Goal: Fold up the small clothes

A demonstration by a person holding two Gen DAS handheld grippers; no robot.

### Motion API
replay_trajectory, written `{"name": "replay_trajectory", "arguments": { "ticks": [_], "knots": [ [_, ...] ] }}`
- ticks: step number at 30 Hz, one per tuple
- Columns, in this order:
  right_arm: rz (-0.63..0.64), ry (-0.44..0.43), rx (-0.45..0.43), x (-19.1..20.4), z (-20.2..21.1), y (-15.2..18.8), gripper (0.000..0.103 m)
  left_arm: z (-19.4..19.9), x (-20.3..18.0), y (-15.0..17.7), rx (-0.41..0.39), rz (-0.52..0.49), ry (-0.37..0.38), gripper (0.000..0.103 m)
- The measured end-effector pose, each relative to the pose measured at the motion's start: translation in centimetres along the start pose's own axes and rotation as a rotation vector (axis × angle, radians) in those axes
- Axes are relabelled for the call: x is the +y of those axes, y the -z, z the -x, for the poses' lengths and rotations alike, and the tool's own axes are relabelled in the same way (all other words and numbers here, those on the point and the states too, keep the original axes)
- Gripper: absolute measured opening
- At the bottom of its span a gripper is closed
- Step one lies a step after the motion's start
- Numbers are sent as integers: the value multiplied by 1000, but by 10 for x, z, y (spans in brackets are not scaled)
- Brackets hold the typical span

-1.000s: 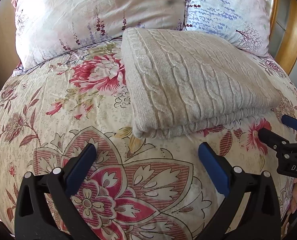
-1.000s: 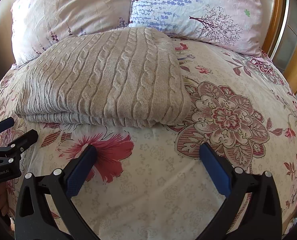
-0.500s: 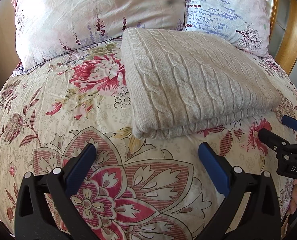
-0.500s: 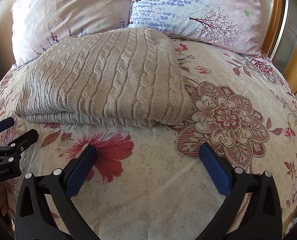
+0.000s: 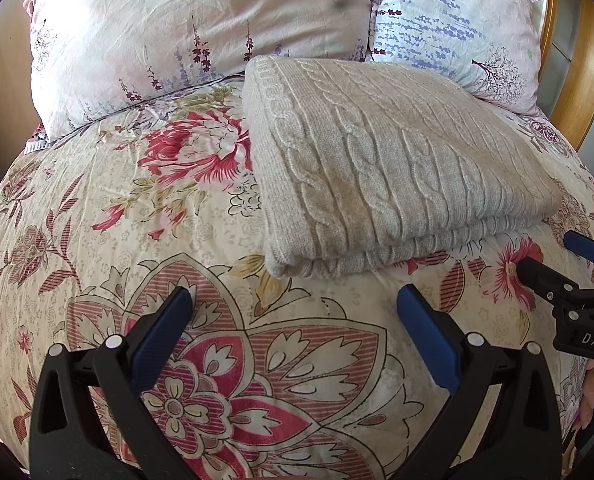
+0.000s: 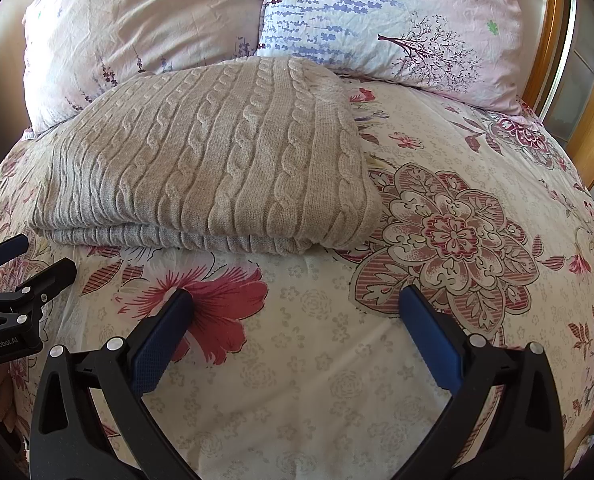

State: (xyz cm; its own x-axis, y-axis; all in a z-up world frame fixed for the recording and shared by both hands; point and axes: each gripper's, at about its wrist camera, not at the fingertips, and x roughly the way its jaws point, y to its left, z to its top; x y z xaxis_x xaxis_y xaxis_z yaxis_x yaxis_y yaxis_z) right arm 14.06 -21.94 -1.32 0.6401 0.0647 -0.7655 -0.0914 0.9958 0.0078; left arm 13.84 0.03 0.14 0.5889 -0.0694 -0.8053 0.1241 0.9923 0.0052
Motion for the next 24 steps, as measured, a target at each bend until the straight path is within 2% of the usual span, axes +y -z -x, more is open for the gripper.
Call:
{"name": "replay_trajectory", "arguments": {
  "ticks": [24],
  "knots": [
    [-6, 5, -2, 1, 0, 0, 102, 0, 0, 0, 0, 1, 0, 101]
  ]
}}
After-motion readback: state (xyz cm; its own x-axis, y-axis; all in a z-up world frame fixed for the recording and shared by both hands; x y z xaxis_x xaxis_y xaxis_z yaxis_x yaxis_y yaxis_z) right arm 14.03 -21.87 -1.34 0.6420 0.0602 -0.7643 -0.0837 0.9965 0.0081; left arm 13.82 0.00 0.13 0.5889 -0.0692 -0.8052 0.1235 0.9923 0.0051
